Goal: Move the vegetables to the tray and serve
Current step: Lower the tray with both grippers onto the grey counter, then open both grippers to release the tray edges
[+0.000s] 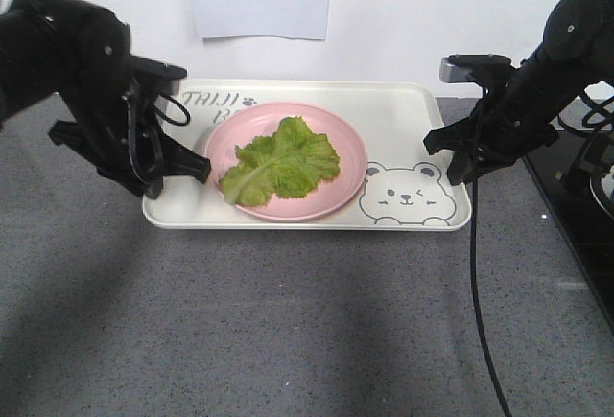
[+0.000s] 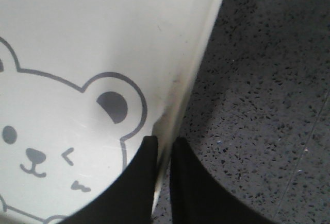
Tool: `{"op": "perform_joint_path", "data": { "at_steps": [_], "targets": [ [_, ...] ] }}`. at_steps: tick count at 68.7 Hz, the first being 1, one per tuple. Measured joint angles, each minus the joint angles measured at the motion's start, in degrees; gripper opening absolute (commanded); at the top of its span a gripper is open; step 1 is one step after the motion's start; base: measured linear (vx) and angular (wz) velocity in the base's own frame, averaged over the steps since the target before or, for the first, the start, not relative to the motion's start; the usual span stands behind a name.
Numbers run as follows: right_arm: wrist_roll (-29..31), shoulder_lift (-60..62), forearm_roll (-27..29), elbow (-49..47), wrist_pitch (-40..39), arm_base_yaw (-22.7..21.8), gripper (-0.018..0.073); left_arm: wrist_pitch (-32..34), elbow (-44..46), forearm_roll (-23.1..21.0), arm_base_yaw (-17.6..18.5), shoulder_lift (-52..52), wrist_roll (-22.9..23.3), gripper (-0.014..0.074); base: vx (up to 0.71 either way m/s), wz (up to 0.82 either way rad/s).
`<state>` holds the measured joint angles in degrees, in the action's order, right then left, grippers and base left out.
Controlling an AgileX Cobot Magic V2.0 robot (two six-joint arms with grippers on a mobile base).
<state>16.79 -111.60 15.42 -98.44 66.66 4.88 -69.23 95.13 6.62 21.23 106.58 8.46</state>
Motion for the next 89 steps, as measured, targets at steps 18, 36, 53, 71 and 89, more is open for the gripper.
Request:
{"op": "perform_joint_path", "data": {
  "at_steps": [18, 36, 53, 71, 89],
  "targets": [
    [0.0, -0.8, -1.8, -0.1, -1.2, 0.2, -0.0002, 1.6, -0.1, -0.7, 0.0, 4.3, 0.0, -0.0006, 0.00, 0.00],
    [-0.2, -5.4, -1.9, -0.1, -1.2, 0.2, 0.0004, 1.7, -0.2, -0.7, 0.0, 6.1, 0.0, -0.0006, 0.00, 0.00],
    [-0.2, -6.0, -1.8, -0.1, -1.2, 0.2, 0.0016, 1.8, -0.2, -0.6, 0.0, 7.3, 0.0, -0.0006, 0.00, 0.00],
    [0.1, -6.0, -1.8, -0.1, 0.2, 0.3, 0.0071, 1.7, -0.2, -0.5, 0.0, 9.0, -0.3, -0.0006, 0.00, 0.00],
    [1.8, -6.0, -1.8, -0.1, 2.6, 0.4, 0.0232, 1.7, -0.2, -0.3, 0.0, 9.2, -1.3, 0.0011, 0.00, 0.00]
  ]
}}
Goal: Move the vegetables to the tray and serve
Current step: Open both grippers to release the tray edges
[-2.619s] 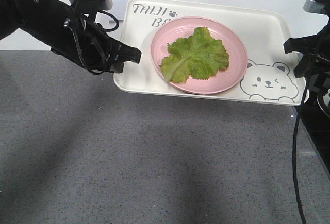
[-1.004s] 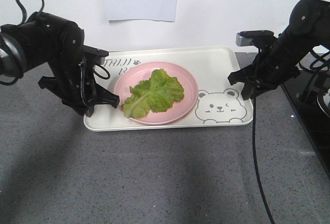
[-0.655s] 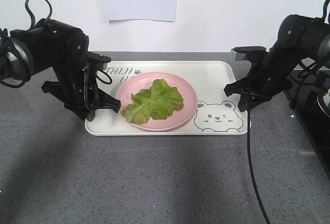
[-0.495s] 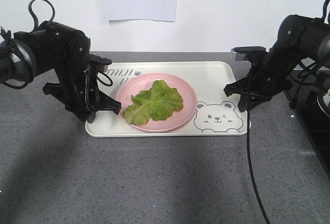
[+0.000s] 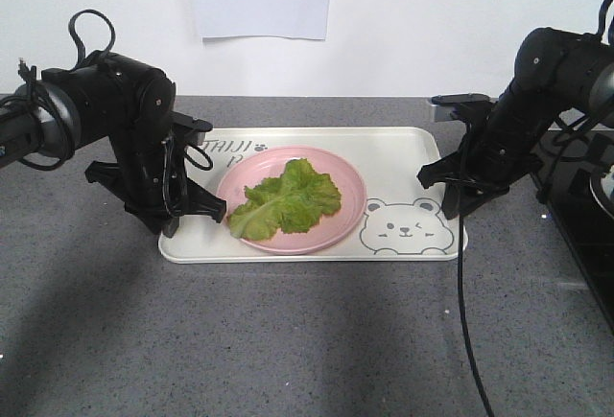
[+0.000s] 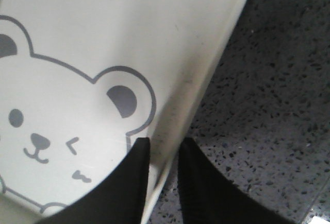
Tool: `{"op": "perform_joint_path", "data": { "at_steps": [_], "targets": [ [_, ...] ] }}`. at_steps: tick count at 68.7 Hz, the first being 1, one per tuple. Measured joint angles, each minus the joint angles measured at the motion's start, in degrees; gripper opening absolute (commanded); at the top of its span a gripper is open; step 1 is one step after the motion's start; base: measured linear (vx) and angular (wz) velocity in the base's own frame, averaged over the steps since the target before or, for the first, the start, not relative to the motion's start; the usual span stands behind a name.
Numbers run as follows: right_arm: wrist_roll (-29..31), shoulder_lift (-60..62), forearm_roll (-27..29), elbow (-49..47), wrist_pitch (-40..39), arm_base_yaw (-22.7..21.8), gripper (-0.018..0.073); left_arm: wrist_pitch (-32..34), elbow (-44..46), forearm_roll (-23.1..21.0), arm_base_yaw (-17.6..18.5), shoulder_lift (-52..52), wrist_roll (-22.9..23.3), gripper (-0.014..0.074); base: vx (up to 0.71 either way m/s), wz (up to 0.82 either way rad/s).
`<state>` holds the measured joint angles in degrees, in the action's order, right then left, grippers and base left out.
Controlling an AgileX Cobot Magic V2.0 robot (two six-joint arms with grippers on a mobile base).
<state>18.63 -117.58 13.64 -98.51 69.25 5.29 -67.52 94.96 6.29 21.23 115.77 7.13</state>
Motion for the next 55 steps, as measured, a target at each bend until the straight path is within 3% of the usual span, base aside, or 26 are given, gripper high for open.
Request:
{"op": "perform_joint_path", "data": {
  "at_steps": [17, 44, 55],
  "targets": [
    [-0.1, 0.0, 1.0, 0.0, 0.5, 0.4, 0.0361, 0.0, 0.0, 0.0, 0.0, 0.0, -0.2, 0.0081, 0.00, 0.00],
    [-1.1, 0.0, 2.3, 0.0, 0.0, 0.5, 0.0366, -1.0, 0.0, -0.5, 0.2, 0.0, -1.6, 0.0301, 0.00, 0.00],
    [-1.6, 0.0, 2.7, 0.0, 0.1, 0.5, 0.0366, -1.1, 0.0, -1.1, 0.2, 0.0, -1.7, 0.0333, 0.00, 0.00]
  ]
}}
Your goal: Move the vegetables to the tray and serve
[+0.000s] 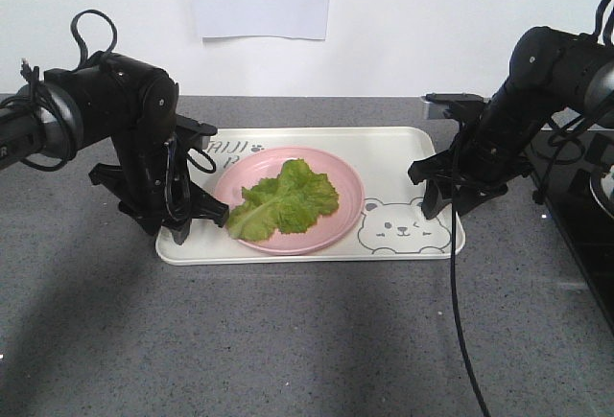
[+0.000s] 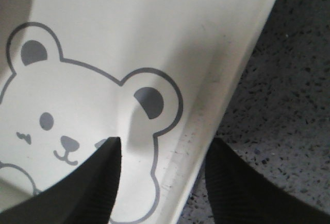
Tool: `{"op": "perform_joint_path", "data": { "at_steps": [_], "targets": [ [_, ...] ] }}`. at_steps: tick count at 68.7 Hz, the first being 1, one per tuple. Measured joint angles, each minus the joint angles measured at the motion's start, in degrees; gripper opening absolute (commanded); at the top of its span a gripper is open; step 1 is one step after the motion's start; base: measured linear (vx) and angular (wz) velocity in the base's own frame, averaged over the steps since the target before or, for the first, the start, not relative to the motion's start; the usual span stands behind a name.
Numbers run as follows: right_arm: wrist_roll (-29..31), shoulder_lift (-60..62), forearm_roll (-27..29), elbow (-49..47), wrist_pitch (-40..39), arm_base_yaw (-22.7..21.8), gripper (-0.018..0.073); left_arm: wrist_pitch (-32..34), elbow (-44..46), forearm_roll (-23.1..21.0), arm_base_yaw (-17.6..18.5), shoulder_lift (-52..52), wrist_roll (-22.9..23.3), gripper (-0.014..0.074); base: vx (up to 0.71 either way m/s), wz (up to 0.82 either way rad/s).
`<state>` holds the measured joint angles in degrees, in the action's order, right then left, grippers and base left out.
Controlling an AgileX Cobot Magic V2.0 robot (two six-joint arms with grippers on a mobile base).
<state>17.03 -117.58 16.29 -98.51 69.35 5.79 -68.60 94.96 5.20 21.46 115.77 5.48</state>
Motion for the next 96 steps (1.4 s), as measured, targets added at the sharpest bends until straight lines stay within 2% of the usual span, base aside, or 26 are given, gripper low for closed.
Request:
{"op": "perform_joint_path", "data": {
  "at_steps": [27, 47, 67, 80, 94, 96],
  "targets": [
    [-4.4, 0.0, -1.7, 0.0, 0.8, 0.6, 0.0366, 0.1, 0.1, -0.6, 0.0, -1.1, -0.1, 0.0333, 0.00, 0.00],
    [-9.0, 0.2, -6.6, 0.0, 0.8, 0.7, 0.0364, -0.2, 0.2, -1.5, 0.7, -1.9, -0.2, 0.0333, 0.00, 0.00],
    [-9.8, 5.5, -6.8, 0.0, 0.9, 0.8, 0.0334, -1.4, 0.2, -1.5, 0.7, -2.0, -0.2, 0.0332, 0.00, 0.00],
    [-8.9, 11.6, -5.6, 0.0, -1.6, 0.9, 0.0206, -1.5, 0.2, -1.5, 0.7, -3.5, -0.2, 0.0324, 0.00, 0.00],
    [-3.3, 18.4, -0.3, 0.0, -5.8, 0.9, -0.0013, -0.3, 0.2, -1.5, 0.7, -9.2, -0.3, 0.0274, 0.00, 0.00],
    [-2.1, 19.4, 0.7, 0.0, -6.3, 0.9, -0.0016, 0.1, 0.2, -1.5, 0.7, -10.1, -0.3, 0.0260, 0.00, 0.00]
  ]
}}
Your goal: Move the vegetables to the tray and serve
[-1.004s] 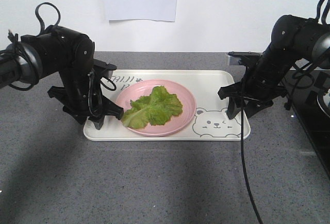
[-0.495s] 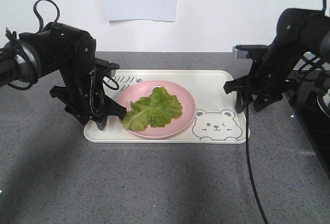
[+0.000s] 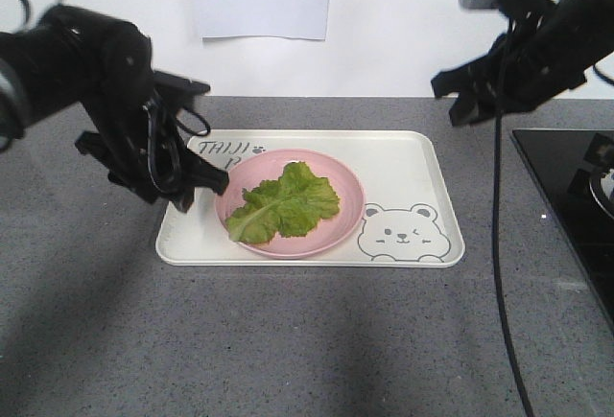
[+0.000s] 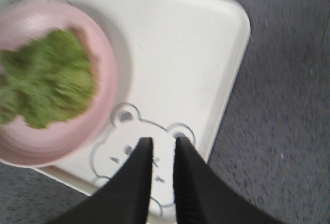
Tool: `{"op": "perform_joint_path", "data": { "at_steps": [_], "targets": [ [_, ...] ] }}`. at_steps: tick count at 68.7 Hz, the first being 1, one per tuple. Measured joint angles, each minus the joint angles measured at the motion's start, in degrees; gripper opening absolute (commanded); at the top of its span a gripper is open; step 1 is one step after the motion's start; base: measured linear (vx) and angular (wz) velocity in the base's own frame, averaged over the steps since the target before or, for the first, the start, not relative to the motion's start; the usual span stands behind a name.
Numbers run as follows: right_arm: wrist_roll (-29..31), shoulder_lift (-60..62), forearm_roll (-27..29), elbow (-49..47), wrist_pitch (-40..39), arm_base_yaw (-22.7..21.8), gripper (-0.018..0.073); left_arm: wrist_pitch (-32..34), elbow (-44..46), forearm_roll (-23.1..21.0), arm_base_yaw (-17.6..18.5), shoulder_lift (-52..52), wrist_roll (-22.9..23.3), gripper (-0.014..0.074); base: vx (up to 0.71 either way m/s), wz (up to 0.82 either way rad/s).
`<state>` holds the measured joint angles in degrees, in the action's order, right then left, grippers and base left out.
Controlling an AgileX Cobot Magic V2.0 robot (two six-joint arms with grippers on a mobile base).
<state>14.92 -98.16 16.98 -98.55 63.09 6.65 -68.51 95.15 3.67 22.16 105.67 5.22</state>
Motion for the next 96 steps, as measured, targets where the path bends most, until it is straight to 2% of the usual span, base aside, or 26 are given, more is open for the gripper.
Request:
{"op": "perform_joint_path", "data": {
  "at_steps": [19, 29, 36, 46, 52, 59, 66, 76, 96],
  "targets": [
    [9.6, 10.6, 7.5, 0.6, -1.3, 0.0, -0.0006, 4.6, 0.0, -0.5, 0.0, -15.2, -0.5, 0.0076, 0.00, 0.00],
    [15.5, 19.6, 11.5, 9.7, -8.0, 0.0, -0.0006, 9.2, -2.2, -2.5, 0.4, -25.1, -3.1, -0.0002, 0.00, 0.00],
    [21.3, 28.7, 14.9, 22.4, -14.3, 0.0, -0.0006, 15.1, -8.8, -4.7, 0.7, -33.8, -4.7, -0.0008, 0.00, 0.00],
    [28.2, 44.0, 17.6, 43.2, -23.2, 0.0, -0.0006, 25.3, -27.2, -6.6, 0.9, -47.5, -6.0, -0.0007, 0.00, 0.00],
    [29.5, 52.7, 17.9, 56.7, -29.0, 0.0, -0.0006, 31.5, -41.1, -6.9, 0.9, -56.0, -6.9, -0.0007, 0.00, 0.00],
    [29.9, 62.1, 18.1, 68.0, -33.5, 0.0, -0.0006, 38.9, -56.3, -8.1, 0.9, -64.3, -7.1, -0.0007, 0.00, 0.00],
    [30.2, 69.5, 18.2, 76.8, -36.2, 0.0, -0.0006, 45.2, -67.7, -10.2, 0.9, -69.9, -7.1, -0.0007, 0.00, 0.00],
    [30.2, 76.1, 18.3, 82.0, -39.0, 0.0, -0.0006, 51.2, -77.0, -13.7, 0.9, -74.2, -7.1, -0.0007, 0.00, 0.00],
    [30.3, 77.8, 18.5, 82.4, -40.5, 0.0, -0.0006, 55.5, -78.1, -14.9, 0.9, -74.6, -7.1, -0.0006, 0.00, 0.00]
  ]
}}
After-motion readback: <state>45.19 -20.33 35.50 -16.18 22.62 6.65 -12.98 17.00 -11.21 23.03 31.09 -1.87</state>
